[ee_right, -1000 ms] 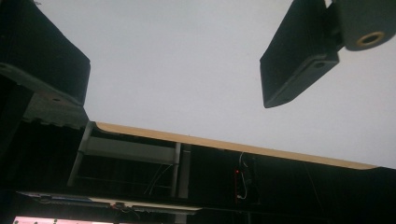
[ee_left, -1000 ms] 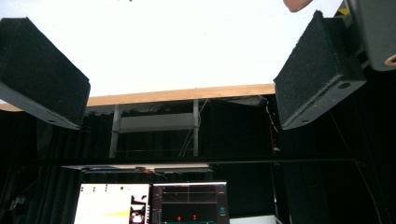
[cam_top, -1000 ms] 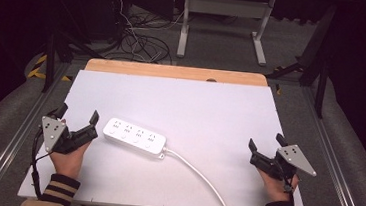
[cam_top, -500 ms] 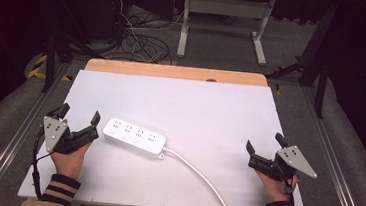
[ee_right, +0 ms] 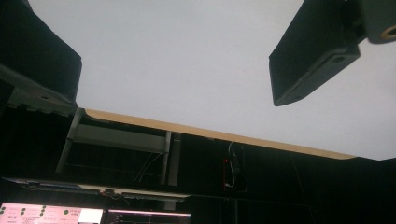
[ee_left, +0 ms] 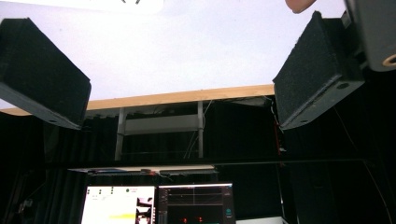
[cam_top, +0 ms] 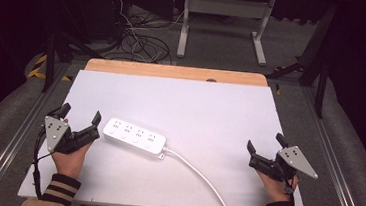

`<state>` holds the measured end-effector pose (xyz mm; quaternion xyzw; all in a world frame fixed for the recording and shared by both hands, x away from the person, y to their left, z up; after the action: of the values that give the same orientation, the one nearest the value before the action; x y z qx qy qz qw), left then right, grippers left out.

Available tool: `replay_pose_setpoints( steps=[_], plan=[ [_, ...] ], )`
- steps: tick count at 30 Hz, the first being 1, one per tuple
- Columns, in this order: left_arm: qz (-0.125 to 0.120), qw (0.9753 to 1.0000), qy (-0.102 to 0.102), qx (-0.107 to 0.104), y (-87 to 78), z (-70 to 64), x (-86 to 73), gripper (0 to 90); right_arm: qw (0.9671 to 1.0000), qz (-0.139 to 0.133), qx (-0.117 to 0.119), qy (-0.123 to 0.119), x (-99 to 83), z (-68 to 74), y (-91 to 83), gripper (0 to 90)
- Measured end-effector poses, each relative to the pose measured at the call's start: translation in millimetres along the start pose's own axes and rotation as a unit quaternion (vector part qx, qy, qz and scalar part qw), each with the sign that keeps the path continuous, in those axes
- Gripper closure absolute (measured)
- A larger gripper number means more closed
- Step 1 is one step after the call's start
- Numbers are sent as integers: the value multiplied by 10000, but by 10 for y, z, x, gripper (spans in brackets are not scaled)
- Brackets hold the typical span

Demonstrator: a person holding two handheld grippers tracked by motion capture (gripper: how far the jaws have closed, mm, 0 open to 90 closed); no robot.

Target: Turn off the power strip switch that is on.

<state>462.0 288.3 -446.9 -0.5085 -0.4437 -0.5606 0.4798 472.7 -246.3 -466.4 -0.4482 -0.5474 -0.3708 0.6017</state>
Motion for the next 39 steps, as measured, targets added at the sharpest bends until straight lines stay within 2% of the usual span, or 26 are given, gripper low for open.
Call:
replay_pose_setpoints(
  steps=[17, 39],
  plan=[
    [63, 9999, 41, -96, 19, -31, -18, 53, 10000, 39, -38, -4, -9, -8, -1, 42],
    [87, 9999, 93, -36, 20, -27, -23, 64, 10000, 56, -41, -6, -16, -10, -8, 47]
  ],
)
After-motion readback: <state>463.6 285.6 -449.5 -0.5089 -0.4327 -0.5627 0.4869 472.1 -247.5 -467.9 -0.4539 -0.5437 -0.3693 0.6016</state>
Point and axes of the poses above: each handheld gripper's, and its own axes: y roughly forward along the jaws, x roughly out of its top, z roughly to its left, the point moved 6 cm from there along y, roughly forward along the jaws, and after that the axes turned 4 degrees about y, right-handed, at the moved point
